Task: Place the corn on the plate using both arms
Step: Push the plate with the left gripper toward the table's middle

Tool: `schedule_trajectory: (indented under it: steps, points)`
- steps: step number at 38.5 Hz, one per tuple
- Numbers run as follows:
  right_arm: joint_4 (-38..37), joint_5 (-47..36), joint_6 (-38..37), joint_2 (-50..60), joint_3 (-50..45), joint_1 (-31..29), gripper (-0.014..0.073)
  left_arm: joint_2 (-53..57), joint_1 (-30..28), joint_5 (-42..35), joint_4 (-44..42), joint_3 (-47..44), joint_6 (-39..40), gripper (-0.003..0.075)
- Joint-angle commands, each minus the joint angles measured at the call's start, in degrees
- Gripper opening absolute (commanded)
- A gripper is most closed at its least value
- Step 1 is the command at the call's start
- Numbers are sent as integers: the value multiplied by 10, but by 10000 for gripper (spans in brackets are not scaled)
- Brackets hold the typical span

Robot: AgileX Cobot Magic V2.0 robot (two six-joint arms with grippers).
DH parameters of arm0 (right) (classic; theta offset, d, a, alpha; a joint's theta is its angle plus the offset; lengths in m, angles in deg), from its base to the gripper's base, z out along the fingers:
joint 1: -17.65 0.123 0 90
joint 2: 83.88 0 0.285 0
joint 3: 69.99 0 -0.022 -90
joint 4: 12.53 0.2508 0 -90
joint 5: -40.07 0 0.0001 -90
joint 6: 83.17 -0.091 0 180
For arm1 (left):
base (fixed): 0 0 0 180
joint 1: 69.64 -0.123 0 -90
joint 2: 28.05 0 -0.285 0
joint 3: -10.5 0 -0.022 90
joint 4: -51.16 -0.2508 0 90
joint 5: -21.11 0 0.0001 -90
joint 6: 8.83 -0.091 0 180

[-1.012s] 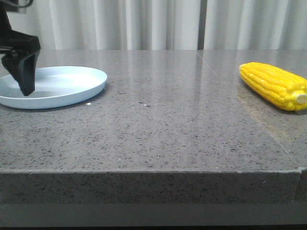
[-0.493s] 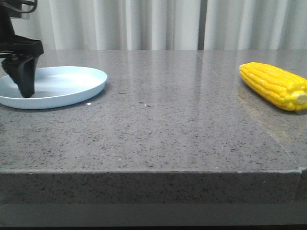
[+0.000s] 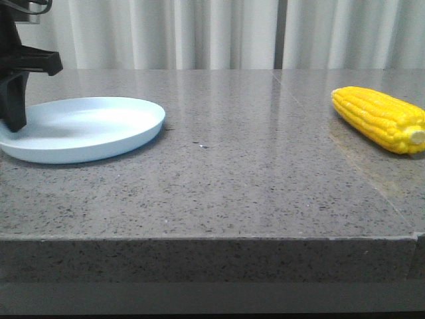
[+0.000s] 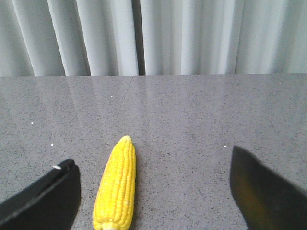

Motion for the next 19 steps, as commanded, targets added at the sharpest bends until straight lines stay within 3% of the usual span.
schedule_trajectory:
  steps: [1, 11, 19]
  points:
    - [-1, -42, 2, -9, 20, -2, 652, 23, 2, -3, -1, 13, 1, -20]
    - [-1, -42, 2, -9, 20, -2, 652, 39, 7, -6, 84, 70, -10, -20]
    - [-1, -42, 2, -9, 20, -2, 652, 41, 29, -7, 223, 113, -53, -20]
